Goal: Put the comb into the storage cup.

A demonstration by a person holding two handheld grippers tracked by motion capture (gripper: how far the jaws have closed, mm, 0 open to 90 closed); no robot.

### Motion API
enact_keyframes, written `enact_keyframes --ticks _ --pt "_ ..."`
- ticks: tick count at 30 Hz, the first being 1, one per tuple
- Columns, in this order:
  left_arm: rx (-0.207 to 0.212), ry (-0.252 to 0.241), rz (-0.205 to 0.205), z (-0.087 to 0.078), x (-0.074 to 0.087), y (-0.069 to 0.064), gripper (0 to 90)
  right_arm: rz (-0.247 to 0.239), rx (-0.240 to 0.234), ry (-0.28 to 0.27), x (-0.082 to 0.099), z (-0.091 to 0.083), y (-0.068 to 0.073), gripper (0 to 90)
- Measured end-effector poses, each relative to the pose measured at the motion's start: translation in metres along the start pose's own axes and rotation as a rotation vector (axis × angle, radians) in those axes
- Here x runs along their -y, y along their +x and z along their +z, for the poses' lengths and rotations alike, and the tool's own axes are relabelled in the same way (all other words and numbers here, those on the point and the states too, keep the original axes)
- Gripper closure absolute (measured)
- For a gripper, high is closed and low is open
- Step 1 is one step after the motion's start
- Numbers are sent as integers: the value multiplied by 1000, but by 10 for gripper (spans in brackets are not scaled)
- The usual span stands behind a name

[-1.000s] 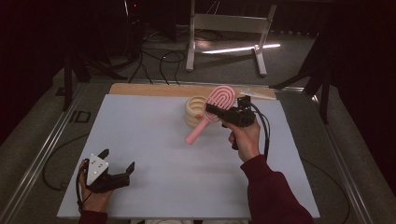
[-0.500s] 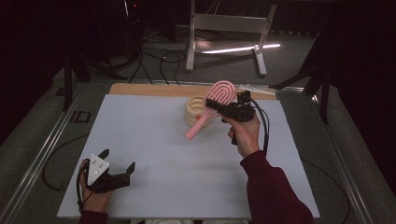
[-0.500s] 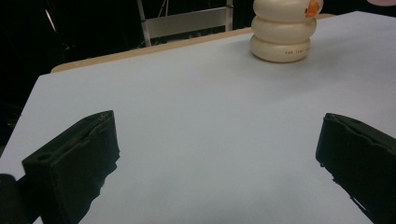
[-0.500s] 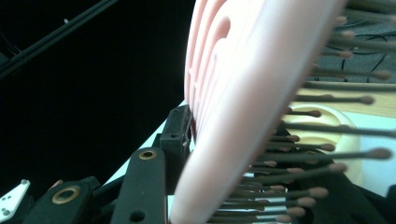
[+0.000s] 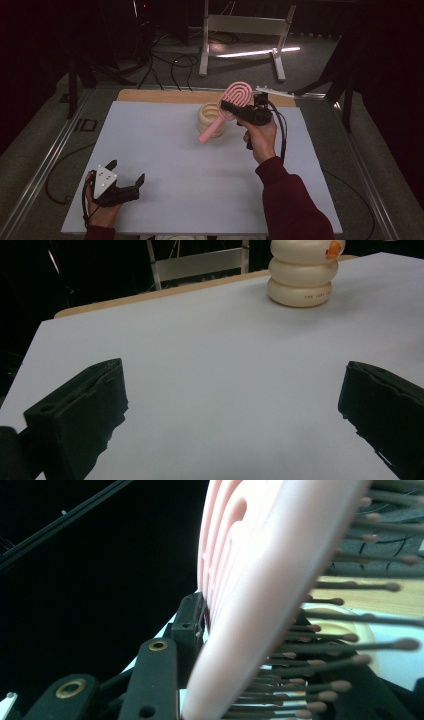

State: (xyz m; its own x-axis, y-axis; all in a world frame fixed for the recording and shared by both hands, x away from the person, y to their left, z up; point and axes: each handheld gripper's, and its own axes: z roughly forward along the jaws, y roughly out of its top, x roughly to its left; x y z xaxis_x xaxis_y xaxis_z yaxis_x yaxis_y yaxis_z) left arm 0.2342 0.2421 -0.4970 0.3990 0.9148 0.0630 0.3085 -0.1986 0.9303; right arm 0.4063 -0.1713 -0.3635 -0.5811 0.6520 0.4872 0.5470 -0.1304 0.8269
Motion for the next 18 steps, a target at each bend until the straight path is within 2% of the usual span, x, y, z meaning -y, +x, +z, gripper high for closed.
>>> enact_keyframes --ticks 18 --pt "0 1 0 0 0 0 2 13 34 -42 -11 5 -10 620"
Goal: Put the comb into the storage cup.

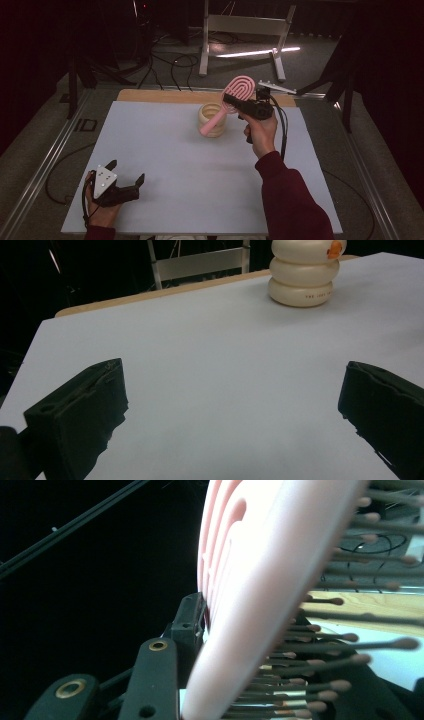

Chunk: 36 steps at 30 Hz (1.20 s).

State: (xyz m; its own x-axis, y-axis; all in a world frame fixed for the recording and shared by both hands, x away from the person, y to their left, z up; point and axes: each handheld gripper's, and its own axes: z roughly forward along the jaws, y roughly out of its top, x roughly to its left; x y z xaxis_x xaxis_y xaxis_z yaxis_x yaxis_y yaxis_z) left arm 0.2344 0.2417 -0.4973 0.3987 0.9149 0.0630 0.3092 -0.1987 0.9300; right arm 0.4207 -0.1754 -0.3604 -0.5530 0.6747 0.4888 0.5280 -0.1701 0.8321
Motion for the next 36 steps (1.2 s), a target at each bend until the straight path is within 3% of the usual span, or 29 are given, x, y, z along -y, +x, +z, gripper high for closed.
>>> enact_keyframes --ticks 36 --pt "0 -7 -3 -1 0 0 2 7 119 -63 -13 12 -18 620"
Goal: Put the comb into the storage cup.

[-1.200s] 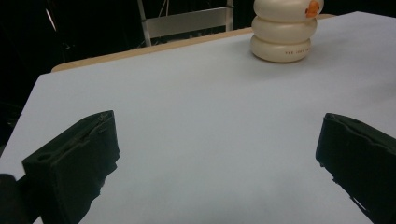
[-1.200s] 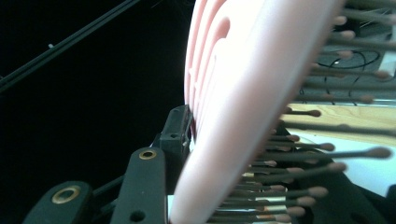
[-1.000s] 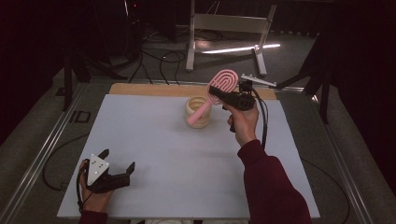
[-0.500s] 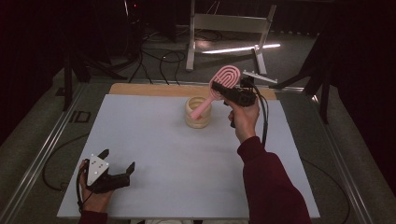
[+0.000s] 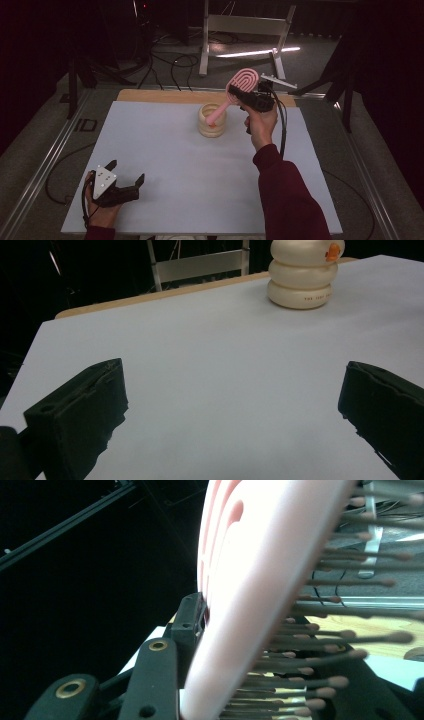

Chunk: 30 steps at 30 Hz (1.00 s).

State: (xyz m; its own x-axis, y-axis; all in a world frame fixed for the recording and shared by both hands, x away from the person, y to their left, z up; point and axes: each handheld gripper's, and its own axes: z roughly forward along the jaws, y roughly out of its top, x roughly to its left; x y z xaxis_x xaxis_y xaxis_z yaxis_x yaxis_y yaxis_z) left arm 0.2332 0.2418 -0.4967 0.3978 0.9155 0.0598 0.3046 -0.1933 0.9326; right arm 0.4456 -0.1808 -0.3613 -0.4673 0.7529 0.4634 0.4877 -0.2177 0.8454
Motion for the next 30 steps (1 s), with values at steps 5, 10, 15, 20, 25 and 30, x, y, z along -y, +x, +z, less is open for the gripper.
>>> enact_keyframes --ticks 5,10,15,20,25,30 --pt "1 0 -1 0 0 0 2 2 9 -11 -1 0 -2 620" --pt "2 2 2 0 0 0 2 0 22 -18 -2 1 -6 620" --pt "2 2 1 0 0 0 2 -2 43 -37 -3 1 -7 620" --pt "3 1 -1 0 0 0 2 9 63 -67 -5 1 -9 620" --pt "5 1 1 0 0 0 2 0 91 -74 -6 2 -10 620" --pt "5 -1 -1 0 0 0 2 -3 106 -75 -5 4 -11 620"
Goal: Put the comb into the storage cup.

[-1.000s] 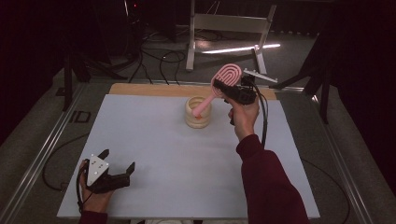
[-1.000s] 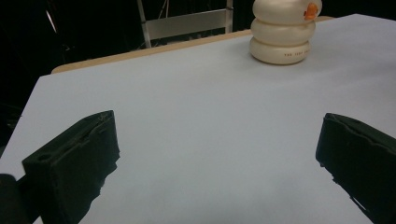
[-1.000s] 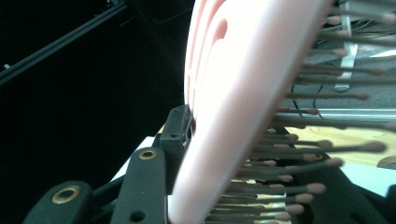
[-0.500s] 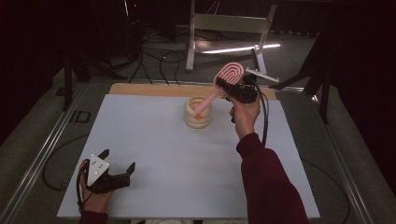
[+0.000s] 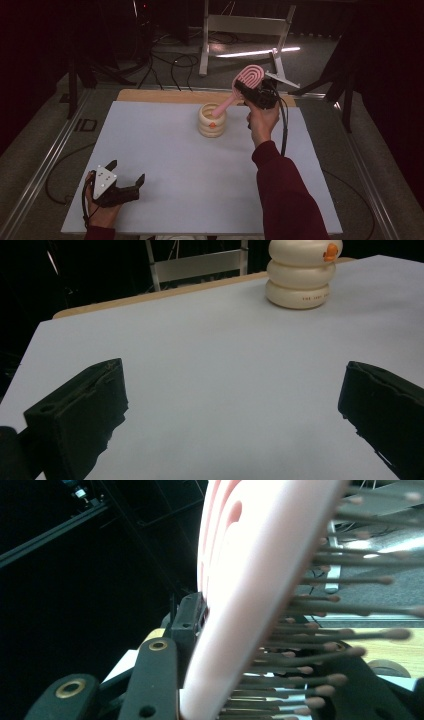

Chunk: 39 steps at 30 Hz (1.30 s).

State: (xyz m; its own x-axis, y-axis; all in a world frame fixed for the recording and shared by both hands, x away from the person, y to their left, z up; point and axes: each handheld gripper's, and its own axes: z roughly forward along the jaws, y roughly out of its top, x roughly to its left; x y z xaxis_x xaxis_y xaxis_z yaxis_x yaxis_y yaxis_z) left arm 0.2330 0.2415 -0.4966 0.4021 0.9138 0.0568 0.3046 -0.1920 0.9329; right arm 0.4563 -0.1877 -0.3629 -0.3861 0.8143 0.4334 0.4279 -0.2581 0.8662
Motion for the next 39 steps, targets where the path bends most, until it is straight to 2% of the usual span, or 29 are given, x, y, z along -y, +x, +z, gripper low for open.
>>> enact_keyframes --ticks 11,31,39 --pt "1 -1 -1 0 0 0 2 -2 8 7 4 9 -2 620" --pt "0 -4 -5 -1 0 1 2 -24 55 -10 8 17 -5 619" --pt "-2 -4 -8 -1 0 1 2 -50 73 -1 12 22 -4 619"
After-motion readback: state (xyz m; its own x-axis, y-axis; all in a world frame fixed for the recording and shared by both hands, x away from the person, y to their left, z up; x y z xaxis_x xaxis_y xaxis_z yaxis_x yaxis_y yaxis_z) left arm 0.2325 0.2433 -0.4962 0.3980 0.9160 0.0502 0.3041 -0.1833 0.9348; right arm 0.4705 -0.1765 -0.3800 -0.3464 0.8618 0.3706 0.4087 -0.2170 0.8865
